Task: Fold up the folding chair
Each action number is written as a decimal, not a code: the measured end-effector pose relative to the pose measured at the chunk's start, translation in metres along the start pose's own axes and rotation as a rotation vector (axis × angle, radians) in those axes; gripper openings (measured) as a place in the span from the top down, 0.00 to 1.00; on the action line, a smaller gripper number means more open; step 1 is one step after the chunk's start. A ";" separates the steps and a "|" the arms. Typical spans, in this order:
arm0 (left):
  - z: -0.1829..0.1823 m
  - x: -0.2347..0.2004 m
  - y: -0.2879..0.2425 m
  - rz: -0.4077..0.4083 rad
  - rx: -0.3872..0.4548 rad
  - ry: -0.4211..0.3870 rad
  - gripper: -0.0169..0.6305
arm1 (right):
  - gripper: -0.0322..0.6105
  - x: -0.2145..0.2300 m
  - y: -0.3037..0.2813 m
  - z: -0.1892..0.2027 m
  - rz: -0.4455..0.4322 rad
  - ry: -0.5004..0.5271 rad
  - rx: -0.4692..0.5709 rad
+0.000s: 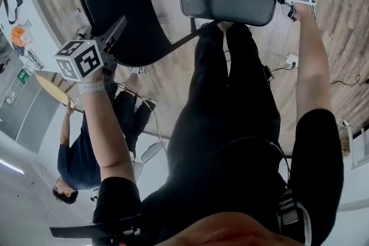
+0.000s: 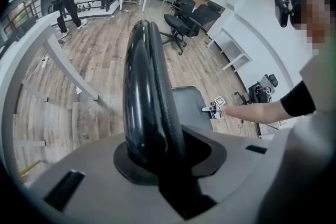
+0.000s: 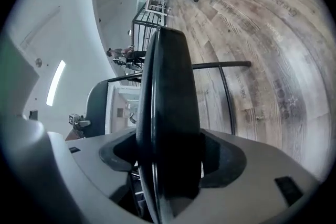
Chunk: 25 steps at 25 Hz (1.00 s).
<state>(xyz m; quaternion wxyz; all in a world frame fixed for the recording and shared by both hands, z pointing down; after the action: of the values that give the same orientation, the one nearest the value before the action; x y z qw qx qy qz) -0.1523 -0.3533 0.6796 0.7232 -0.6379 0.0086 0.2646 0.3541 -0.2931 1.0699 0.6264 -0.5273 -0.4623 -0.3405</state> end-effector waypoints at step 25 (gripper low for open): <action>-0.007 0.014 0.061 -0.015 0.015 0.031 0.89 | 0.56 -0.107 -0.017 -0.009 -0.305 0.032 -0.020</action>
<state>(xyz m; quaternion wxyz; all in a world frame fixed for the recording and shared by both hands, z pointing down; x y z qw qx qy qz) -0.1626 -0.3519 0.6172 0.7295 -0.6366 0.0170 0.2495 0.3041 -0.3122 0.9754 0.5696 -0.4516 -0.5235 -0.4445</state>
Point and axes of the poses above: the fingertips, and each gripper's own axes: y backward along the fingers, x to its right, z out of its underside, the point moved 9 cm from there along y, backward along the fingers, and after that the axes turned 2 degrees about -x, right-handed, at the moved point
